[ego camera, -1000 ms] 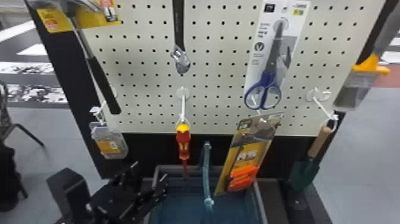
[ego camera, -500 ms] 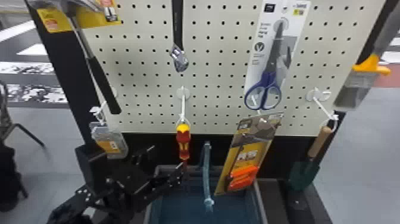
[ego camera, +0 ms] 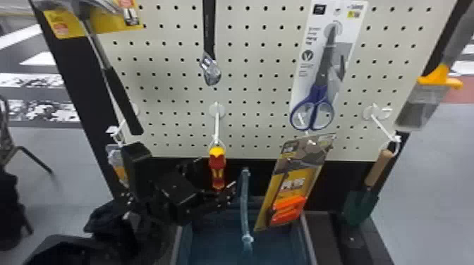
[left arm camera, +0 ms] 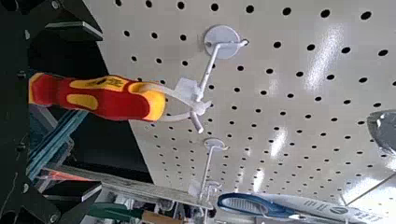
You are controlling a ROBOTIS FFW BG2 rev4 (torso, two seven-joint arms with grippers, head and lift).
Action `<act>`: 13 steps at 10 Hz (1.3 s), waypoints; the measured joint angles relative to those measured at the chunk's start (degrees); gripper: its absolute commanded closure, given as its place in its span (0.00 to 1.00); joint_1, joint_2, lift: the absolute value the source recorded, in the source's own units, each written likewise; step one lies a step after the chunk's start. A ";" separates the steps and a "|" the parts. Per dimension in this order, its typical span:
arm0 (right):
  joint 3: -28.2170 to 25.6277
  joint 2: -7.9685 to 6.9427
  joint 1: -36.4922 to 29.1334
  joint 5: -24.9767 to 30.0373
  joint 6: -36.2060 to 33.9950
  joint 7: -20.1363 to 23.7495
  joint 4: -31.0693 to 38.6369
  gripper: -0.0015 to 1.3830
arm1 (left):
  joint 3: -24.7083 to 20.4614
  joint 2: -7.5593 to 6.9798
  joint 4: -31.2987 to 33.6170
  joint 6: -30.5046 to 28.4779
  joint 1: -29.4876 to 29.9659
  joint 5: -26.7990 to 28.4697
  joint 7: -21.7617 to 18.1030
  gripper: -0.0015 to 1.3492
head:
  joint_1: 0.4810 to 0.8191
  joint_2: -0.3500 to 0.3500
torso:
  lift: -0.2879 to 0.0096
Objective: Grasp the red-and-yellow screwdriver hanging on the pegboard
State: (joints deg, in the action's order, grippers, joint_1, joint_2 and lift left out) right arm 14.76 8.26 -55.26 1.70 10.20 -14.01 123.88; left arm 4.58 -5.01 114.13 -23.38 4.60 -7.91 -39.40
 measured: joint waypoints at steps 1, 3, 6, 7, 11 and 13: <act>0.00 -0.04 0.15 0.03 -0.07 0.14 -0.05 0.24 | 0.39 0.00 -1.49 0.19 -1.84 0.83 -0.77 0.11 | 0.20 0.50 | 0.63; 0.00 -0.08 0.22 0.05 -0.16 0.23 -0.16 0.24 | 0.74 -0.08 -2.62 0.26 -3.09 1.66 -1.22 0.21 | 0.20 0.50 | 0.63; 0.00 -0.17 0.26 0.05 -0.18 0.31 -0.20 0.24 | 0.60 -0.09 -2.45 -0.41 -2.89 1.90 -1.44 0.52 | 0.20 0.50 | 0.63; 0.00 -0.17 0.27 0.05 -0.18 0.31 -0.20 0.24 | 0.44 -0.10 -2.30 -1.03 -2.88 1.85 -1.93 0.62 | 0.20 0.50 | 0.63; 0.00 -0.17 0.35 -0.03 -0.17 0.51 -0.38 0.24 | -0.19 0.39 -1.85 -0.37 -2.29 2.53 -1.84 0.80 | 0.20 0.50 | 0.63; 0.00 -0.17 0.44 -0.03 -0.16 0.64 -0.51 0.24 | -0.20 0.47 -1.83 -0.07 -2.13 2.64 -1.64 0.80 | 0.20 0.50 | 0.63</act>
State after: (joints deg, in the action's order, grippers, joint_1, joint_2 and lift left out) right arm 14.76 8.09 -54.81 1.67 10.03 -13.37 123.37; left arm 4.38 -4.54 112.29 -23.45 2.47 -5.28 -41.04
